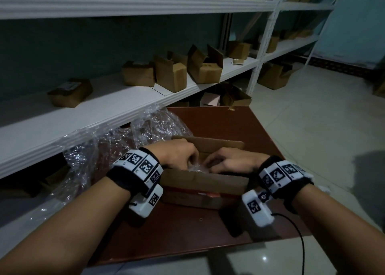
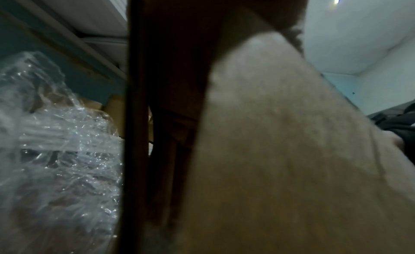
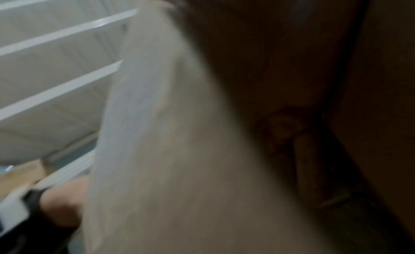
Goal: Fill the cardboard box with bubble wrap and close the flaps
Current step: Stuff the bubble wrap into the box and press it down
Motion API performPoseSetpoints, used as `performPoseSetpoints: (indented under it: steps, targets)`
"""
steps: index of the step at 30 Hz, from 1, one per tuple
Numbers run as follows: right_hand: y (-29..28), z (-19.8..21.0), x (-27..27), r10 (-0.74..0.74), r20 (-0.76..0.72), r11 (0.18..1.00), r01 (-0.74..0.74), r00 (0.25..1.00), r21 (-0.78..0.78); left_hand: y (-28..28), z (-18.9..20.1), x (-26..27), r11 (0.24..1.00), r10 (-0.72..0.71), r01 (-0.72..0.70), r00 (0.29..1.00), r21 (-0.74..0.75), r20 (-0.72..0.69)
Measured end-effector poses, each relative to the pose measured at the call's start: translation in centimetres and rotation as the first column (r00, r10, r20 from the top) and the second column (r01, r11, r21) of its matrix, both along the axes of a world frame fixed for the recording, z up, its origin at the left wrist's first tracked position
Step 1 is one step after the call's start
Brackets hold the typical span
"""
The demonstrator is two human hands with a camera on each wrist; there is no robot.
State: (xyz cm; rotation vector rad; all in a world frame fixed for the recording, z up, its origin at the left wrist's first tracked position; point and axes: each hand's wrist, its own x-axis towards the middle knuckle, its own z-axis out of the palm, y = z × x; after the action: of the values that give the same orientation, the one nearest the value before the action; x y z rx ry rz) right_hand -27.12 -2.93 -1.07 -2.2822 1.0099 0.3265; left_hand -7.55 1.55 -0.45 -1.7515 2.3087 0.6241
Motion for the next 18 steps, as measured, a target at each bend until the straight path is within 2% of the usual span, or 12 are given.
performPoseSetpoints:
  steps: [2,5,9,18]
  targets:
    - [-0.2,-0.3,-0.1,-0.03,0.042,0.999,0.031,0.999,-0.01,-0.2,-0.2,0.2,1.0,0.013,-0.013,1.0,0.006,-0.014]
    - [-0.3,-1.0,0.6,-0.011,-0.008,0.993,0.01,1.0,-0.12,-0.2,-0.2,0.1,1.0,0.025,-0.025,1.0,0.002,0.006]
    - [-0.4,-0.9,1.0,-0.002,-0.035,0.992,-0.003,0.999,-0.129,0.0,-0.2,0.0,0.999,0.027,-0.026,0.998,-0.021,0.049]
    - [0.7,-0.8,2.0,0.069,-0.188,0.951,-0.122,0.98,-0.283,0.5,-0.7,-0.6,0.999,0.0,0.009,0.986,-0.053,0.164]
